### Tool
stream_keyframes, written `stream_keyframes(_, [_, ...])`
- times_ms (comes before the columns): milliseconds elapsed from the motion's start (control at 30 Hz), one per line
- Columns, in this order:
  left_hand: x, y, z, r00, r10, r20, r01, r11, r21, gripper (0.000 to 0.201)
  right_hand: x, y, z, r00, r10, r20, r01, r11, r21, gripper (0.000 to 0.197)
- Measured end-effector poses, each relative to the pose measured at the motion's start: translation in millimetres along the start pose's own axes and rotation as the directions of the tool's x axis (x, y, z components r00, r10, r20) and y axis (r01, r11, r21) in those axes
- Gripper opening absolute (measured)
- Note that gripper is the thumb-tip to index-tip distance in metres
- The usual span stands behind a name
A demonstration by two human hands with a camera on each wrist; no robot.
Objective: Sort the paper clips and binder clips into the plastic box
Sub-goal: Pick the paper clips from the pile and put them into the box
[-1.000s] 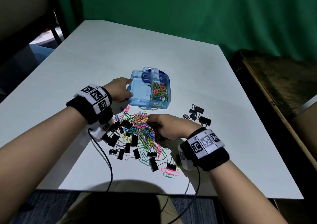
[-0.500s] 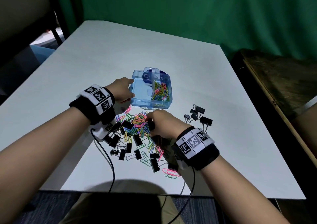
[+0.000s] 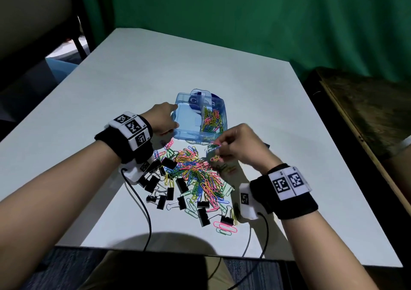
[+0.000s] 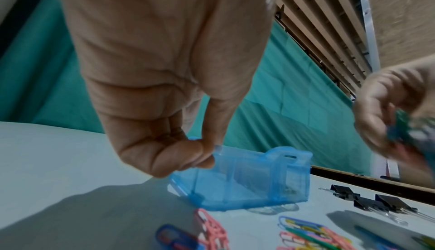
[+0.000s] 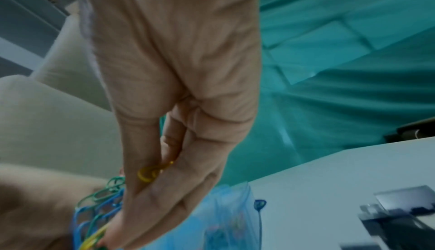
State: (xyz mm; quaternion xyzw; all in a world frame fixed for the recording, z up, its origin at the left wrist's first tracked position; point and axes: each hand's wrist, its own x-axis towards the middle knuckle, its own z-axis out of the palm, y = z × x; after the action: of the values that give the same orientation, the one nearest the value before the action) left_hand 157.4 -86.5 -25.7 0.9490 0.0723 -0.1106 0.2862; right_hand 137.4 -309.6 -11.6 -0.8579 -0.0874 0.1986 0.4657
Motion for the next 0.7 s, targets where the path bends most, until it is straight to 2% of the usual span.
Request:
stream_keyframes(133, [0.6, -0.6, -0.3, 1.000, -0.011, 0.001, 0.011, 1.000, -0.003, 0.064, 19.9, -22.2, -18.1, 0.985, -0.045, -0.167, 0.063, 0.992, 0.106, 0.014])
stream_keyframes(233, [0.9, -0.7, -0.6, 1.000, -0.008, 0.006, 0.008, 1.000, 0.002, 0.065, 44.2, -32.6, -15.3, 0.953, -0.080, -0.293, 0.067, 0.996, -0.053, 0.016])
stream_keyframes(333, [0.3, -1.8, -0.4, 1.000, 0.005, -0.001, -0.005, 1.000, 0.007, 0.064, 63.8, -31.7, -6.6, 0.937, -0.111, -0.330, 0.045, 0.979, -0.201, 0.019])
stream_keyframes(433, [-1.9, -6.4, -1.8, 1.000, -0.010, -0.013, 0.009, 0.999, -0.046, 0.065, 66.2, -25.9, -7.1, 0.947, -0.116, -0.301, 0.046, 0.972, -0.231, 0.016])
stream_keyframes(567, [-11.1, -18.3, -10.8, 0.999, -0.050, -0.002, 0.050, 0.999, -0.022, 0.060, 36.9, -16.9, -15.8, 0.947, -0.138, -0.289, 0.068, 0.969, -0.237, 0.031])
stream_keyframes(633, [-21.7, -23.8, -16.1, 0.996, -0.058, 0.062, 0.052, 0.994, 0.092, 0.063, 13.5, -10.2, -18.3, 0.979, -0.092, -0.183, 0.028, 0.946, -0.324, 0.036])
stream_keyframes(700, [-37.3, -28.0, -17.8, 0.983, -0.087, 0.163, 0.055, 0.980, 0.190, 0.068, -12.6, 0.0, -17.1, 1.000, 0.029, 0.002, -0.024, 0.881, -0.473, 0.054])
